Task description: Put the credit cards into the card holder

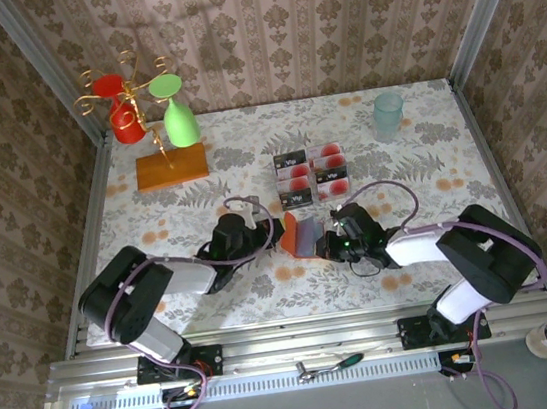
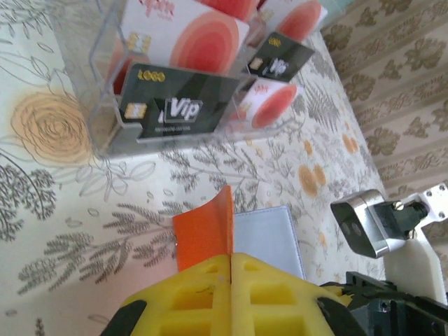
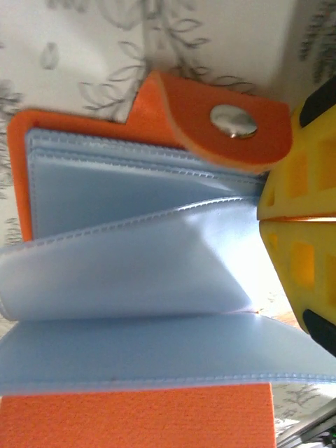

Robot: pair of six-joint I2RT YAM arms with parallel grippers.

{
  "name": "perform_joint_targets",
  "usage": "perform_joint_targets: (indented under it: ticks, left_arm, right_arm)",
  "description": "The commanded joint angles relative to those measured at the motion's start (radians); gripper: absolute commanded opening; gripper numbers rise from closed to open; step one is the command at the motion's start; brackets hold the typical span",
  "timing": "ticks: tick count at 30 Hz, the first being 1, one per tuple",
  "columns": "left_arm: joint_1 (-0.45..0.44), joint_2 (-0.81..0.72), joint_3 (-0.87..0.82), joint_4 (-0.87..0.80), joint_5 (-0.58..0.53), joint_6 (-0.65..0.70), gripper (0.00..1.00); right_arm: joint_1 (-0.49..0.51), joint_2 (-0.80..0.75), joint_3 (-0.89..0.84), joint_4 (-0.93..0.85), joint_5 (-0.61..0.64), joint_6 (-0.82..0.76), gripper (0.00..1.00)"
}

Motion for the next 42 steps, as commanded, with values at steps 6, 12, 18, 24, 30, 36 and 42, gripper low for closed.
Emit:
perform_joint_targets:
  ticks: [6, 12, 18, 24, 30, 36, 42]
  left_arm:
    - [-0.05, -0.112, -0.014, -0.252, -0.14, 0.09, 0.0]
    - [-0.051, -0.125, -0.028, -0.271, -0.172, 0.094, 0.0]
    - [-0.05, -0.12, -0.034, -0.27, -0.175, 0.103, 0.0]
    - [-0.049, -0.126, -0.044, -0.267, -0.185, 0.101, 0.0]
    - [-0.049, -0.151, -0.066, -0.271, -0.202, 0.091, 0.0]
    - [-0.039, -0.188, -0.072, -0.312, -0.203, 0.089, 0.0]
    - [-0.024, -0.33, -0.049, -0.44, -0.236, 0.094, 0.34]
  right_arm:
    - [-0.002, -0.159, 0.005, -0.304, 0.083, -0.035, 0.19]
    - [-0.018, -0.296, 0.072, -0.455, 0.124, -0.081, 0.2]
    - [-0.017, -0.236, 0.195, -0.449, 0.054, -0.122, 0.19]
    - [0.006, -0.02, 0.288, -0.322, -0.017, -0.116, 0.17]
    - [0.031, 0.167, 0.354, -0.242, -0.068, -0.106, 0.16]
    - [0.045, 0.246, 0.365, -0.224, -0.072, -0.103, 0.15]
    - [0.046, 0.262, 0.352, -0.238, -0.059, -0.105, 0.14]
